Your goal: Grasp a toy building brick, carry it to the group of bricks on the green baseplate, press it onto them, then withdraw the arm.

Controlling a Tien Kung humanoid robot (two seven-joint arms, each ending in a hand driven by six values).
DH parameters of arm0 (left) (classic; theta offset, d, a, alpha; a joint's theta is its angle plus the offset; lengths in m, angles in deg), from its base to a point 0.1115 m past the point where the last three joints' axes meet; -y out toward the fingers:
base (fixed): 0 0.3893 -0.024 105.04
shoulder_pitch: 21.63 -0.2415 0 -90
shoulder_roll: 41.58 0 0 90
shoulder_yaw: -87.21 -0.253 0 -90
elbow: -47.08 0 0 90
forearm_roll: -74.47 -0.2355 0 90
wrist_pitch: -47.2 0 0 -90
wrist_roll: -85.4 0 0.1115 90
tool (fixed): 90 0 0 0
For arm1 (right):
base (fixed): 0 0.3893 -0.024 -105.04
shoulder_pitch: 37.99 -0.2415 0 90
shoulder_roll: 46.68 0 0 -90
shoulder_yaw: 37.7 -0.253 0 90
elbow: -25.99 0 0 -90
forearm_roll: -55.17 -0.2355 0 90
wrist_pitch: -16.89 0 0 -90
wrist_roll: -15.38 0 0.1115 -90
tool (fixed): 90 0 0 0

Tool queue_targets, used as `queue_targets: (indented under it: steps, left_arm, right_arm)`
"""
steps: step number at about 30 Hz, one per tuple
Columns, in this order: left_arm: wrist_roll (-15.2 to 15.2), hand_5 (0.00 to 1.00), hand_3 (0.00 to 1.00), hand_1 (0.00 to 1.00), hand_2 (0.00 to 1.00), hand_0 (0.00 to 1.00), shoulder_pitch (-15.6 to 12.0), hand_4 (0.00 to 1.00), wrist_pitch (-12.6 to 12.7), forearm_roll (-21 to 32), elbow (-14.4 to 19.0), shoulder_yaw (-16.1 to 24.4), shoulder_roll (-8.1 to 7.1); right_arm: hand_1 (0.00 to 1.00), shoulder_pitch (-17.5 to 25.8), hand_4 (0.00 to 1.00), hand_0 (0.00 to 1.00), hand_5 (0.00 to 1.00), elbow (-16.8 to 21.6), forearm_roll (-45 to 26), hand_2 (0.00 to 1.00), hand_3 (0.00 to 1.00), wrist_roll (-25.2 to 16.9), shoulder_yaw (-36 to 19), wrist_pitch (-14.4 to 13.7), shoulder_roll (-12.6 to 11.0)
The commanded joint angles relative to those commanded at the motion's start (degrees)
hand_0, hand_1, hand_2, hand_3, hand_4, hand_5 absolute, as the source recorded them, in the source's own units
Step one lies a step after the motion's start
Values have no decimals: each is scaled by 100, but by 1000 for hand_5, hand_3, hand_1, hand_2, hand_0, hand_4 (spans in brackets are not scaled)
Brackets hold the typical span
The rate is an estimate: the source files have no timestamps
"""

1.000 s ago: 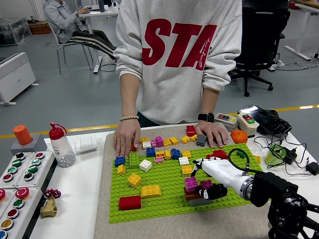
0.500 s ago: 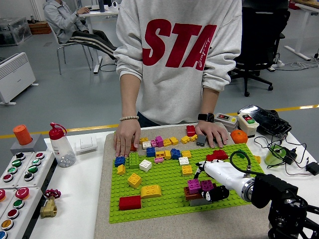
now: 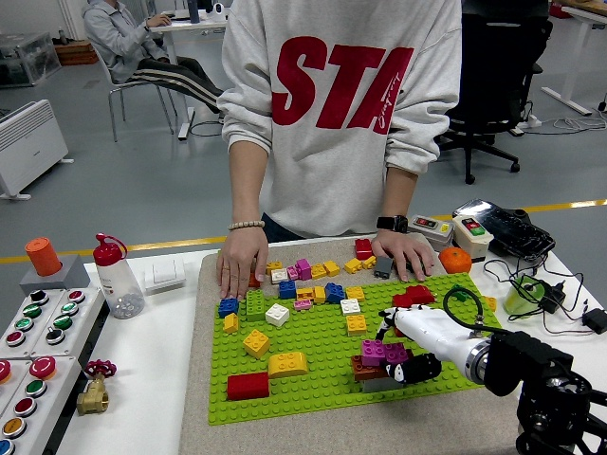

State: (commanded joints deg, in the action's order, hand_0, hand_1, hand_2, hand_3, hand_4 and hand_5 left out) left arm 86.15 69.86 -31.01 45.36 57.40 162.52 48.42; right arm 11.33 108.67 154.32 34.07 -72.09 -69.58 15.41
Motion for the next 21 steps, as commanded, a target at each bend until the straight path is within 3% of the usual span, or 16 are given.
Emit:
queue_targets:
  steps: [21]
  left_arm:
    - [21, 998, 701, 726, 812, 719, -22, 492, 13, -42, 0, 23, 0]
  right_arm:
    - [916, 57, 539, 998, 222, 26, 47, 948, 561, -136, 5, 10, -44]
